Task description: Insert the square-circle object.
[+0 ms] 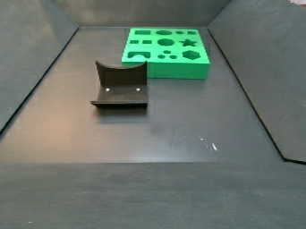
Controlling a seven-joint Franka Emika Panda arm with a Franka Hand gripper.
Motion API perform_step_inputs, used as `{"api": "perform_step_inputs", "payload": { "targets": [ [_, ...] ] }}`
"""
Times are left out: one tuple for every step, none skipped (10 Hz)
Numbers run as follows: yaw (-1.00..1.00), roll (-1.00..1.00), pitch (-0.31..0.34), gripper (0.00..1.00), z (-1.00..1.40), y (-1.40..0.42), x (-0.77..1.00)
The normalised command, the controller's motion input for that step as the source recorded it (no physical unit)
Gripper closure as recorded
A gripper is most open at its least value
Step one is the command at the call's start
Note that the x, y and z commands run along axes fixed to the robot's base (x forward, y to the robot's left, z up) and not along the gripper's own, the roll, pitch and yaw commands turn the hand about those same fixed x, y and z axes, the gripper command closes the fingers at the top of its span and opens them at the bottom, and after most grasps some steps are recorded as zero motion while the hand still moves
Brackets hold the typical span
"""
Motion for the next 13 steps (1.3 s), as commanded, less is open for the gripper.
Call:
{"api": "perform_step_inputs", "payload": {
  "targets": [
    [-0.85,0.00,-0.036,1.00,-0.50,0.00,-0.35],
    [-0.75,0.01,-0.016,1.00,-0.49,0.00,-0.48],
    [-0.77,0.00,-0.014,1.00,-0.53,0.07,-0.46],
    [-0.88,0.00,-0.020,1.00,-0.55,0.09,-0.37],
    [-0.93,0.00,-0.021,1.00,-0.51,0.04,-0.31],
    [-0.97,0.02,-0.009,1.00,-0.36,0.00,-0.23],
    [-1.00,0.00,-0.004,1.00,-0.26,0.00,-0.04],
    [-1.00,0.00,-0.004,1.00,-0.25,0.00,0.00],
    [-1.00,0.00,0.000,1.00,-0.26,0.00,0.00],
    [-1.00,0.00,0.000,1.00,-0.27,0.00,0.00],
    [-1.00,0.01,0.000,1.00,-0.24,0.00,0.00],
    [-1.00,0.01,0.000,1.00,-0.24,0.00,0.00],
    [-1.00,0.01,0.000,1.00,-0.24,0.00,0.00]
  ]
}}
